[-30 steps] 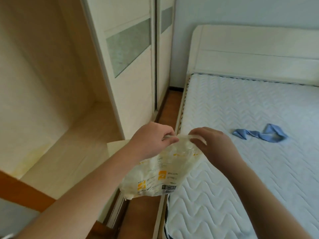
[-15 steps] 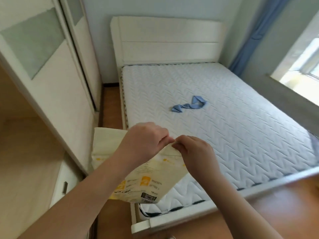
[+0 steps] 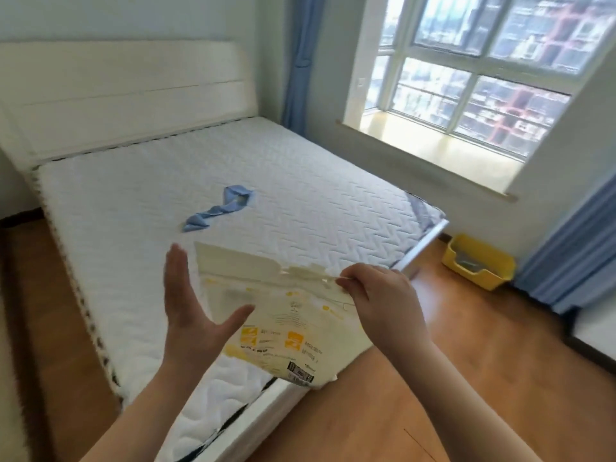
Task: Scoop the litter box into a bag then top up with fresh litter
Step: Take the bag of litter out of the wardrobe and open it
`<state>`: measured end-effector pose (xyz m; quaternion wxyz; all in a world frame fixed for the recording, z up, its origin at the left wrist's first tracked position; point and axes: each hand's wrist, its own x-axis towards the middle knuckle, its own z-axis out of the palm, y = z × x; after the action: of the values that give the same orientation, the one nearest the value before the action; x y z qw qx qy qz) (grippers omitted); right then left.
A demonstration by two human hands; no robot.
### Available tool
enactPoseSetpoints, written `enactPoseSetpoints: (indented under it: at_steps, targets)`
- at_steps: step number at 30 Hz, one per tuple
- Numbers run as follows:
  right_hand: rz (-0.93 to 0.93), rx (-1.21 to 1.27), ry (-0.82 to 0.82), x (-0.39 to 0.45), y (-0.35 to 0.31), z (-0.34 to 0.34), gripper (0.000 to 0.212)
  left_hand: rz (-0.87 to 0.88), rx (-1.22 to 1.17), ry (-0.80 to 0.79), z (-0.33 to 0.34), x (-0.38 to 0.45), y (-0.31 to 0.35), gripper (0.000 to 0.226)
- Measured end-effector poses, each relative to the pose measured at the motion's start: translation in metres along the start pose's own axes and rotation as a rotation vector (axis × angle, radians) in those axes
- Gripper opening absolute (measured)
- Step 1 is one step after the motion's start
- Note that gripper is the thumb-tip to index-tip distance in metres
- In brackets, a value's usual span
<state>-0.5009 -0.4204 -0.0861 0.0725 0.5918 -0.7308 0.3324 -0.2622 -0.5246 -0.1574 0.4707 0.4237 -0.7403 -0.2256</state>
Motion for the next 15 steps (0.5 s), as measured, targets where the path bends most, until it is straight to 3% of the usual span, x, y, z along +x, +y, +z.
enactPoseSetpoints:
  at_steps: [3, 8, 12, 15]
  targets:
    - [0.086, -0.032, 0.046, -0.001, 0.058, -0.043, 0.006, -0.261, -0.227, -0.244, 0.071, 0.008, 0.024, 0.103]
    - [0.257, 0.026, 0.058, 0.004, 0.155, -0.092, 0.009, -0.297, -0.248, -0.366, 0.176, 0.040, 0.066, 0.017]
    - [0.272, -0.093, 0.099, 0.011, 0.218, -0.124, 0.008, -0.276, -0.332, -0.508, 0.246, 0.055, 0.108, 0.033]
    - [0.324, -0.135, 0.089, 0.019, 0.264, -0.150, 0.009, -0.255, -0.389, -0.566, 0.291, 0.062, 0.141, 0.021]
